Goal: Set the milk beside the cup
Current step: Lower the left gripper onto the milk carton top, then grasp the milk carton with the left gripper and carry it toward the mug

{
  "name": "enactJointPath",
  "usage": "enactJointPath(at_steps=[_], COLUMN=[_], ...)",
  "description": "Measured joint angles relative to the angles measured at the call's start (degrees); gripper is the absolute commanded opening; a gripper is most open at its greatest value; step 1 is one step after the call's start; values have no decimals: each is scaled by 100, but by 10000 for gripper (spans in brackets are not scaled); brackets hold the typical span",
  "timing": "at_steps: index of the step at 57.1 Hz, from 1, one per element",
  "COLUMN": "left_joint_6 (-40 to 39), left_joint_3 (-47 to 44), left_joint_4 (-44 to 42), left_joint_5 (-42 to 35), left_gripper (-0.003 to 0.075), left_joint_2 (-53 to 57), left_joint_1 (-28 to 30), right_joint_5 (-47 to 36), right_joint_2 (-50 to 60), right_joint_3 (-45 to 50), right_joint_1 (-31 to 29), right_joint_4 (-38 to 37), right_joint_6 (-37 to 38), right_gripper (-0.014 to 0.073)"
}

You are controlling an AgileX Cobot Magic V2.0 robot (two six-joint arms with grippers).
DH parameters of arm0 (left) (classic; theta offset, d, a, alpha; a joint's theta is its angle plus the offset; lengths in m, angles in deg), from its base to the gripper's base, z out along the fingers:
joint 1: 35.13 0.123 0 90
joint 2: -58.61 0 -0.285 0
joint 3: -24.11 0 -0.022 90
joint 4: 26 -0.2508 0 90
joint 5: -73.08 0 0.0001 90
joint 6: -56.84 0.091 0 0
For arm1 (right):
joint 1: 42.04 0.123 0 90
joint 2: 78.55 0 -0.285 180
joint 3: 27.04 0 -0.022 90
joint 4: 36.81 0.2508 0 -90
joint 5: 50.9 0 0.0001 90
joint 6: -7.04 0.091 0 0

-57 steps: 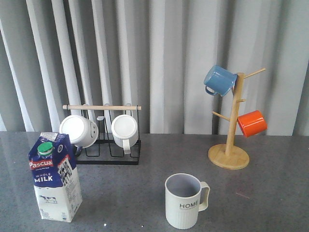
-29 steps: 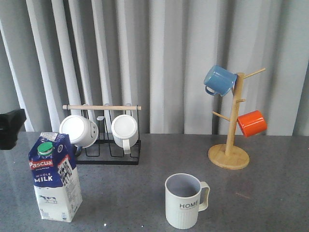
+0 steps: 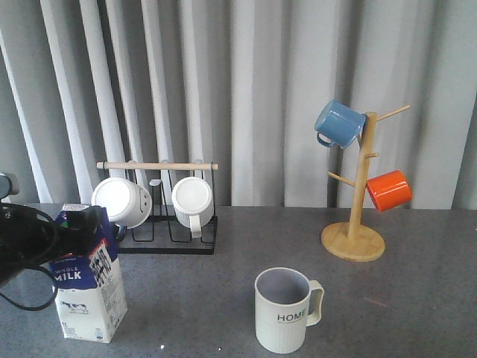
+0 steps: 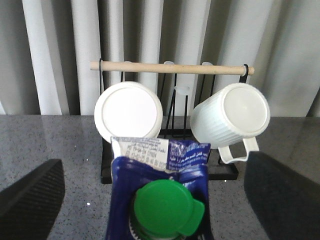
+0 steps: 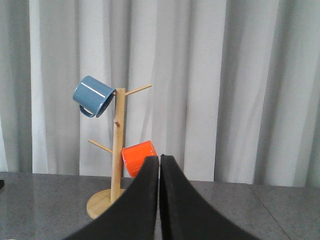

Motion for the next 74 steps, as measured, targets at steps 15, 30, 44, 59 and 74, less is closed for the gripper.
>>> enactJointPath(at_steps=[15,30,44,59,74], left_joint_6=[-183,-294,-307,-329,-164], left_joint_3=[0,0,0,0,0], left_joint_4=[-39,-39,-39,-39,-39], left_joint_5=[-65,-132,-159,-146,-77], left_gripper=[708,519,181,-6,-8], left_joint_2=[-442,-731,-800,-800,-630], left_joint_1=[0,0,0,0,6], right_joint_5=[0,0,0,0,0], right_joint_2=[0,0,0,0,0], right_joint_3=[0,0,0,0,0], right_joint_1=[0,0,0,0,0], right_joint_4=[0,0,0,0,0], right_joint_6=[0,0,0,0,0], right_gripper=[-4,-4,-4,-4,-4])
